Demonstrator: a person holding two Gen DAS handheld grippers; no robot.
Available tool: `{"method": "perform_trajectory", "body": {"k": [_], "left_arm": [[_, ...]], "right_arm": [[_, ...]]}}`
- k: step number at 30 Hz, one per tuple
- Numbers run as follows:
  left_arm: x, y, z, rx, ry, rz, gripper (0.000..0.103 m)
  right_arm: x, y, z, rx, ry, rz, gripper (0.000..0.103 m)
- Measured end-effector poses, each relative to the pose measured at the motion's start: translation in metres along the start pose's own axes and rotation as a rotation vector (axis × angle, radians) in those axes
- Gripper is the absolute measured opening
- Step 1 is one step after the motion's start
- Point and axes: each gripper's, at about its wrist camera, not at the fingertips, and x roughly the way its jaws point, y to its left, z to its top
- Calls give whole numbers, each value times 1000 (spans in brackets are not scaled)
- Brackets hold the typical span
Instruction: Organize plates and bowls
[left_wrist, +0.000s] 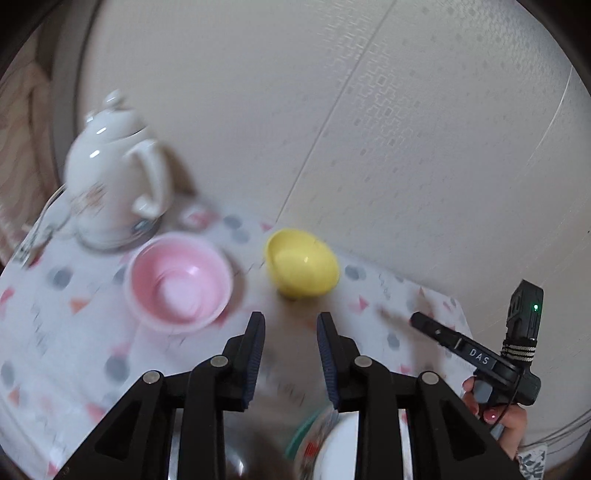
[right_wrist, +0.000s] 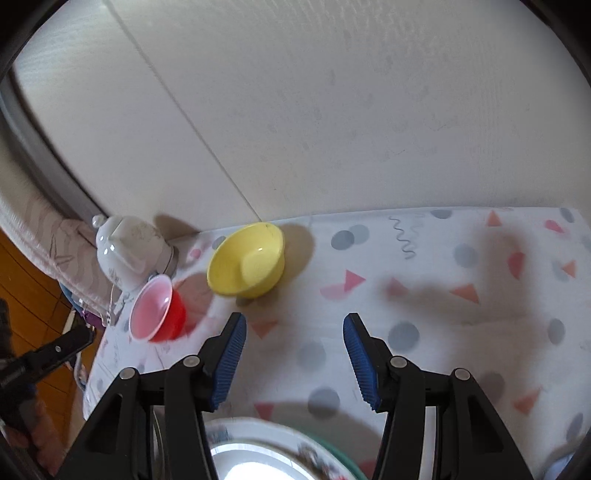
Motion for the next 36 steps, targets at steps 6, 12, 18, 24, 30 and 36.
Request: {"method": "perform_trajectory", "body": {"k": [6, 12, 18, 24, 30, 36], "left_arm": [[64, -5, 15, 18, 52, 0, 29], [95, 9, 21, -47, 96, 17, 29], [101, 1, 22, 5, 80, 31, 29], [114, 2, 28, -5, 88, 32, 29], [124, -1, 25, 14, 105, 12, 29], [136, -9, 17, 39, 142, -1, 29]], "right_arm": [[36, -6, 25, 46, 52, 3, 55], [77, -3, 41, 112, 131, 65, 45], [119, 0, 41, 158, 189, 117, 38], [150, 6, 34, 188, 249, 139, 25], [146, -1, 21, 220, 293, 164, 14], [127, -8, 8, 235, 296, 148, 13]]}}
